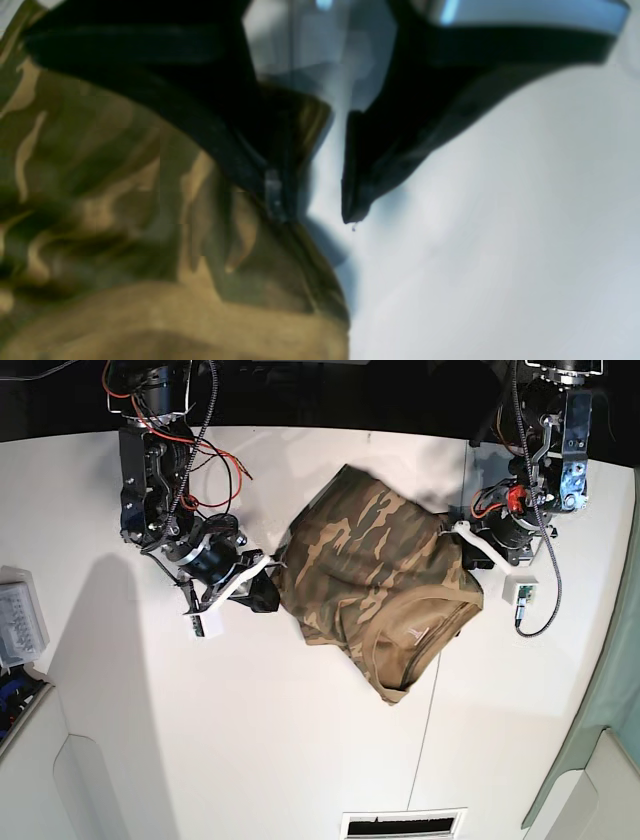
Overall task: Layout the t-shirt on the table in an organized manner, then fold the t-shirt properly
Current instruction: 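Pat and square the folded t-shirt sides with both grippers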
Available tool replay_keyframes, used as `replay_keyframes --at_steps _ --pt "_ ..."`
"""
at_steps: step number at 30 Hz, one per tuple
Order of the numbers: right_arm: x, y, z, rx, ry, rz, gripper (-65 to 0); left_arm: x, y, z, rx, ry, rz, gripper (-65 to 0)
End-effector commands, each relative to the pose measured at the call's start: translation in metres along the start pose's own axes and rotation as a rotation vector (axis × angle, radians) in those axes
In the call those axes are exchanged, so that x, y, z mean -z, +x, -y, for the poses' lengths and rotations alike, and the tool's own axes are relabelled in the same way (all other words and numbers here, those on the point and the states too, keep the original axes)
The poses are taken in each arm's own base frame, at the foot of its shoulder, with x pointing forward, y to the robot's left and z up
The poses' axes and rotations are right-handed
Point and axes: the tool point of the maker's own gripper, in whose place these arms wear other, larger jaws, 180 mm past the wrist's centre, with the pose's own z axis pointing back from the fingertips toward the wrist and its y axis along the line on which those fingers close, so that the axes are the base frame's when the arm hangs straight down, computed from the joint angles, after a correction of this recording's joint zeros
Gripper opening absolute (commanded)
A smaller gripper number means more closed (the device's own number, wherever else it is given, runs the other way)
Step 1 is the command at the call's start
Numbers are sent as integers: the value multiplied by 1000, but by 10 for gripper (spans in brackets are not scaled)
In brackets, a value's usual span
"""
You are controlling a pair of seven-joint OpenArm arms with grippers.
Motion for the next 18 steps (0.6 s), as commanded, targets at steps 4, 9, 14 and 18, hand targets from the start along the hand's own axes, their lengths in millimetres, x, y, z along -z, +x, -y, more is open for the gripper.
replay_keyframes --at_steps 4,9,14,18 --pt "5 4 -15 -68 37 -15 -650 19 35 -3 -30 2 56 -456" --pt "2 -37 -34 -43 95 -112 -650 44 50 -3 -23 8 38 -456" --pt "-14 -68 -61 37 156 -120 -650 64 58 13 34 -12 13 -456" --pt "-33 -82 -79 34 173 -116 -650 70 57 36 108 -60 1 -456"
